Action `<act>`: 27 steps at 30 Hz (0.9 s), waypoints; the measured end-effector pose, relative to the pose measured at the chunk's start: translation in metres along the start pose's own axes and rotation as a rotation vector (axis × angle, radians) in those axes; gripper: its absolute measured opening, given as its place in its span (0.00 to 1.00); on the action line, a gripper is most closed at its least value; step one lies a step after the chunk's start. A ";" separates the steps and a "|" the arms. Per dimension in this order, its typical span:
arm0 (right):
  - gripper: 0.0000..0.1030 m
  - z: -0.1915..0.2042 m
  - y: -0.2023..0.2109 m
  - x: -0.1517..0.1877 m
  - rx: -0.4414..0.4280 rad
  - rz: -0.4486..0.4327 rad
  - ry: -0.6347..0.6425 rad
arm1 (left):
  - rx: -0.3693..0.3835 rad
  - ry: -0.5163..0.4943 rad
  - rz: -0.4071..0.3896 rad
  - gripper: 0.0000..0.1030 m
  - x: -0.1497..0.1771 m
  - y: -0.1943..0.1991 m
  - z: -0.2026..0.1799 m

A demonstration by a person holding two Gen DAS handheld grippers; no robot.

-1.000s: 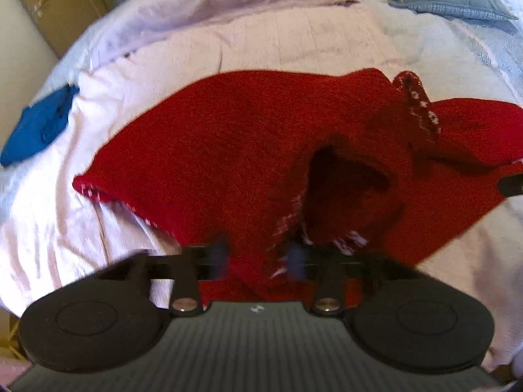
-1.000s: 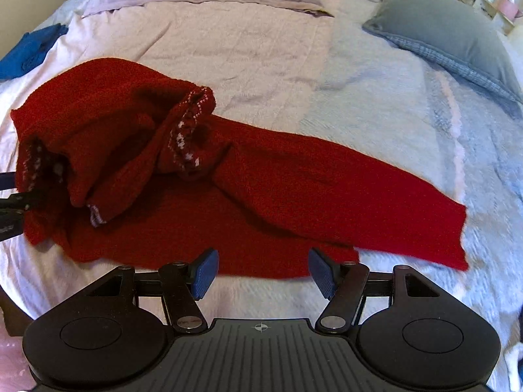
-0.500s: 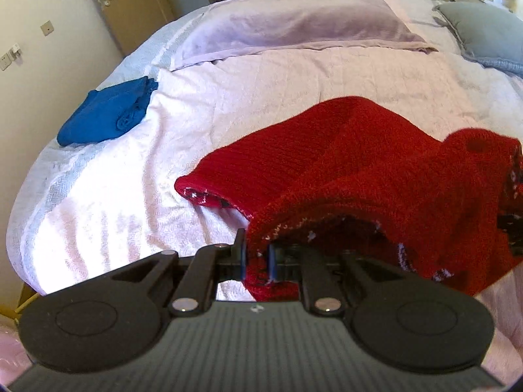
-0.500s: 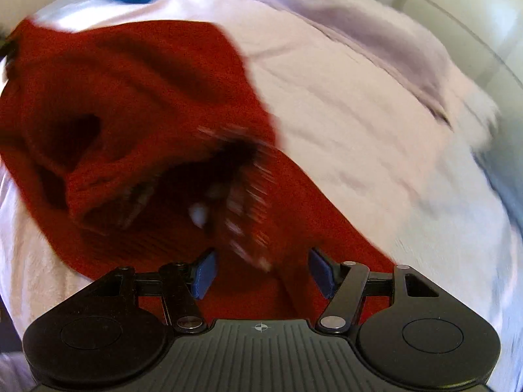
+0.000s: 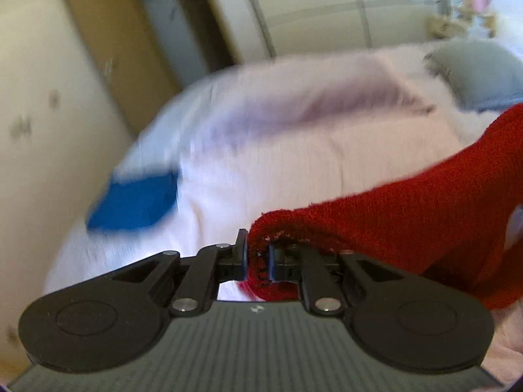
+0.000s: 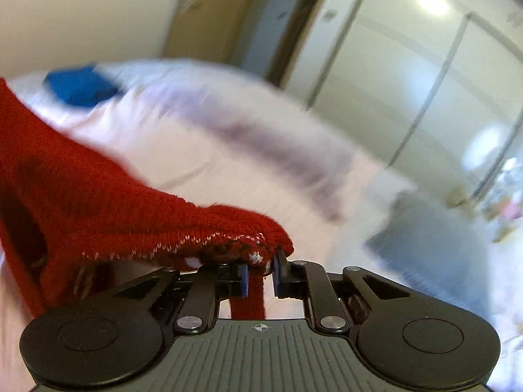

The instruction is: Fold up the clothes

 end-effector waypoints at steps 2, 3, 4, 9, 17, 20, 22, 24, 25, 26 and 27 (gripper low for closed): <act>0.11 -0.006 0.028 -0.022 0.076 -0.049 -0.025 | 0.020 -0.008 -0.100 0.10 -0.032 0.011 0.018; 0.11 -0.007 0.043 -0.033 0.118 -0.077 -0.031 | 0.035 -0.003 -0.147 0.10 -0.048 0.017 0.028; 0.11 -0.008 0.059 -0.045 0.161 -0.106 -0.033 | 0.050 0.002 -0.194 0.10 -0.064 0.023 0.038; 0.12 -0.001 0.120 -0.113 0.317 -0.228 -0.005 | 0.088 0.017 -0.417 0.10 -0.119 0.066 0.090; 0.12 0.011 0.198 -0.203 0.519 -0.378 0.046 | 0.102 0.084 -0.643 0.10 -0.160 0.125 0.150; 0.12 0.015 0.218 -0.226 0.570 -0.409 0.062 | 0.102 0.084 -0.692 0.10 -0.160 0.140 0.161; 0.12 0.019 0.231 -0.238 0.598 -0.424 0.072 | 0.119 0.095 -0.705 0.10 -0.157 0.149 0.170; 0.12 0.027 0.243 -0.240 0.608 -0.422 0.077 | 0.135 0.102 -0.714 0.10 -0.152 0.160 0.175; 0.12 0.031 0.247 -0.238 0.611 -0.417 0.078 | 0.149 0.107 -0.713 0.10 -0.148 0.164 0.177; 0.12 0.035 0.251 -0.237 0.614 -0.411 0.080 | 0.165 0.112 -0.709 0.10 -0.146 0.170 0.179; 0.12 0.038 0.255 -0.235 0.615 -0.405 0.080 | 0.182 0.117 -0.704 0.10 -0.144 0.175 0.181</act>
Point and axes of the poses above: each gripper's, at about its wrist camera, not at the fingertips, and y roughly against the way its jaws point, z to its left, x to its underside, the point moved 7 cm from there along -y, roughly the way its jaws point, and after that the axes turned 11 degrees about -x, right-handed, at the moved point
